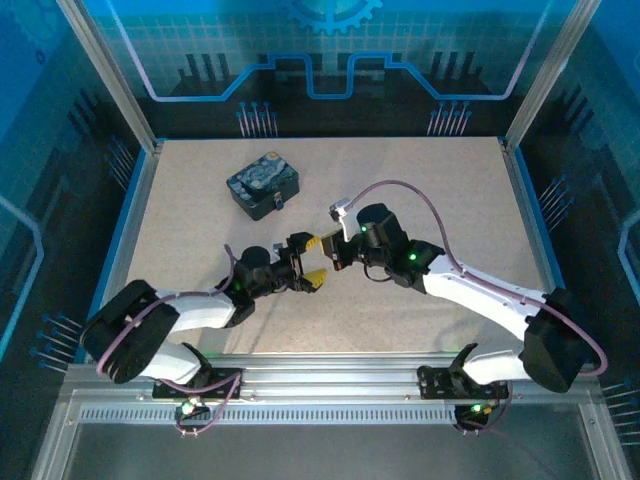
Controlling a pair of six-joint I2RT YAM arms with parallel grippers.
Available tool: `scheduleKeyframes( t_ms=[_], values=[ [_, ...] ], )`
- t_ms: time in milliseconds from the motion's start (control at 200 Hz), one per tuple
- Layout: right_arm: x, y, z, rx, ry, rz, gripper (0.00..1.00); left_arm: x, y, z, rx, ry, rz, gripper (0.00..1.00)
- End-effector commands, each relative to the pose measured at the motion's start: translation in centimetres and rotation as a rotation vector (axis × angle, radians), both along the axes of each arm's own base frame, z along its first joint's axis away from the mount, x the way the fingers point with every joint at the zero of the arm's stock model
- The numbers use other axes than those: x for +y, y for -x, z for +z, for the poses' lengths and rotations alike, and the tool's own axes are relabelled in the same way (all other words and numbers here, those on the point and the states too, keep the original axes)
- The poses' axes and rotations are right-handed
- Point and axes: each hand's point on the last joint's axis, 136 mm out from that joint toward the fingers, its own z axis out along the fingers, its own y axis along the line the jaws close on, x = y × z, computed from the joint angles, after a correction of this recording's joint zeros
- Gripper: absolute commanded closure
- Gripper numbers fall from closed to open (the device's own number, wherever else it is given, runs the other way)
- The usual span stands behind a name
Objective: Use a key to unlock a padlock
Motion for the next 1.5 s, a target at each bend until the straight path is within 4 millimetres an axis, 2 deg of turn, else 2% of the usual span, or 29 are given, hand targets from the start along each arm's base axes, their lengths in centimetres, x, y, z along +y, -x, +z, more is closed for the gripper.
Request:
scheduleKeyframes(
  t_ms=[0,135,330,445,460,500,770,965,1291,1386,1496],
  values=[
    [1.5,0.3,0.8,0.002,-0.041,0.028,1.0,-1.3,-0.9,3.1,-0.056,0.156,0.019,0.21],
    [1.4,0.5,-0.2,0.021,-0.029,0.024,1.0,-1.8,-1.3,2.8,-0.07,0.215,0.039,0.32],
    [0.6,0.8,-1.1,0.032,-0.012,0.001,1.0,-1.3,-1.1,1.4,-0.032,0.205,0.084,0.34],
    [0.5,0.8,-1.3,0.037,-0.016,-0.006,1.0,-0.8,-1.1,1.3,-0.019,0.201,0.104,0.37],
    [0.2,1.1,-2.3,0.052,-0.003,-0.007,1.0,-0.8,-1.1,1.3,-0.018,0.201,0.104,0.37],
    [0.1,1.2,-2.8,0.061,0.0,-0.011,1.0,-0.8,-1.0,1.3,-0.013,0.2,0.105,0.38],
    [0.3,1.4,-4.0,0.087,-0.004,-0.007,1.0,-1.3,-1.0,1.4,0.0,0.213,0.094,0.46],
    [-0.1,1.6,-4.3,0.091,-0.001,-0.018,1.0,-1.3,-0.9,1.2,0.003,0.216,0.098,0.59],
    [-0.4,1.6,-4.2,0.086,-0.003,-0.031,1.0,-1.6,-0.9,1.1,0.003,0.218,0.095,0.86],
    [-0.5,1.5,-4.1,0.082,-0.005,-0.035,1.0,-1.6,-0.9,1.0,0.004,0.218,0.094,0.86],
    [-0.6,1.3,-3.6,0.067,-0.007,-0.04,1.0,-1.7,-0.7,0.7,0.012,0.217,0.093,0.8]
  ],
)
